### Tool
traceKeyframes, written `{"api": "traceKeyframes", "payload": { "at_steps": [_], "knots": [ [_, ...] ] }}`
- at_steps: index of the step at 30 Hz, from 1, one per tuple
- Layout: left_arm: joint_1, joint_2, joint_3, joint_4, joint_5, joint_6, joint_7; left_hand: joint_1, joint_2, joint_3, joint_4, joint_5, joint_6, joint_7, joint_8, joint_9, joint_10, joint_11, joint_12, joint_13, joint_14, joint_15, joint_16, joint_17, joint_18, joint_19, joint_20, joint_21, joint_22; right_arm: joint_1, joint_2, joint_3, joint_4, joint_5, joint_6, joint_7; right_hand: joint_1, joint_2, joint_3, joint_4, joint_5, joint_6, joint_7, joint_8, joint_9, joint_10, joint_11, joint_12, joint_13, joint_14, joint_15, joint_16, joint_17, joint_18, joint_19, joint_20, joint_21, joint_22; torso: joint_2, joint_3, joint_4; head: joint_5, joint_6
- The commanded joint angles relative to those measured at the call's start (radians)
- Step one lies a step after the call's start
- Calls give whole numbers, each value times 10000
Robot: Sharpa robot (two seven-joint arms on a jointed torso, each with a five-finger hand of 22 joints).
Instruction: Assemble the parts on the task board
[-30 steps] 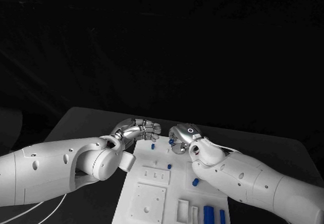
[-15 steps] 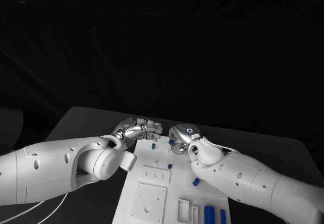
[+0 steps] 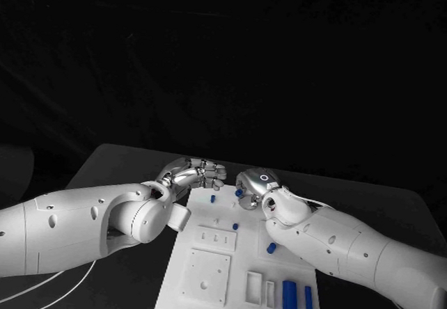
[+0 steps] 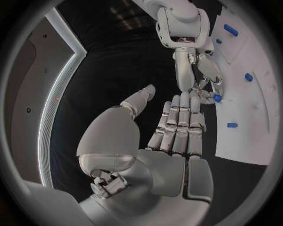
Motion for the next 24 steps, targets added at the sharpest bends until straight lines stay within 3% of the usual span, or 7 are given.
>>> {"api": "traceKeyframes", "payload": {
  "at_steps": [1, 4, 13, 20, 24],
  "knots": [
    [24, 12, 10, 36, -55, 24, 59, -95, 2, -2, -51, -53, 55, 64, -45, -13, 10, 25, -39, -17, -28, 46, -38, 15, 156, -66, 38, 47, 209, -24, 2, -12, -27, -141, 292, -133, 51, 21, 49, -1, 28, 89, 24, 42, 470, -25, 51, -1, -13, -18, -49, 45, -15, 849, -8, -44, 57, 209, -9, 5, -7, 8, 5],
    [26, 13, 10, 35, -55, 18, 54, -95, 2, -2, -51, -53, 55, 64, -45, -13, 10, 25, -39, -17, -28, 46, -38, 15, 156, -66, 38, 47, 209, -24, 21, -12, -24, 22, 331, -58, 50, 21, 50, 0, 28, 88, 25, 41, 470, -25, 52, -2, -12, -19, -49, 44, -15, 849, -9, -44, 57, 209, -9, 4, -2, 7, 11],
    [32, 12, 10, 30, -55, 0, 61, -101, -8, 2, -58, -54, 49, 66, -51, -15, 6, 29, -48, -20, -28, 46, -41, 17, 156, -67, 38, 49, 209, -24, 36, -12, -1, 188, 352, 18, -77, -326, -181, -4, 25, -453, 252, -296, 381, -602, 286, -395, -96, -19, 179, 12, -104, 849, -41, 34, 45, 176, -6, -7, -14, 7, 19],
    [40, 5, 10, 31, -55, -6, 59, -103, -9, 3, -60, -54, 47, 67, -53, -16, 5, 29, -50, -21, -29, 47, -42, 17, 156, -68, 38, 49, 209, -23, 45, -12, -12, 238, 304, 14, -89, -363, -277, 8, 26, -563, 301, -367, 366, -725, 346, -481, -119, -12, 239, 25, -124, 849, -35, 51, 44, 166, -2, -14, -12, 8, 2],
    [43, 2, 10, 31, -55, -6, 56, -104, -11, 5, -63, -54, 45, 68, -55, -17, 4, 31, -53, -22, -30, 47, -43, 18, 156, -69, 38, 50, 209, -23, 50, -12, -8, 247, 285, 5, -122, -496, -449, 57, 26, -815, 419, -518, 316, -1068, 469, -553, -209, -13, 358, 42, -155, 849, -40, 76, 31, 152, -7, -13, -7, 12, -1]
  ]
}}
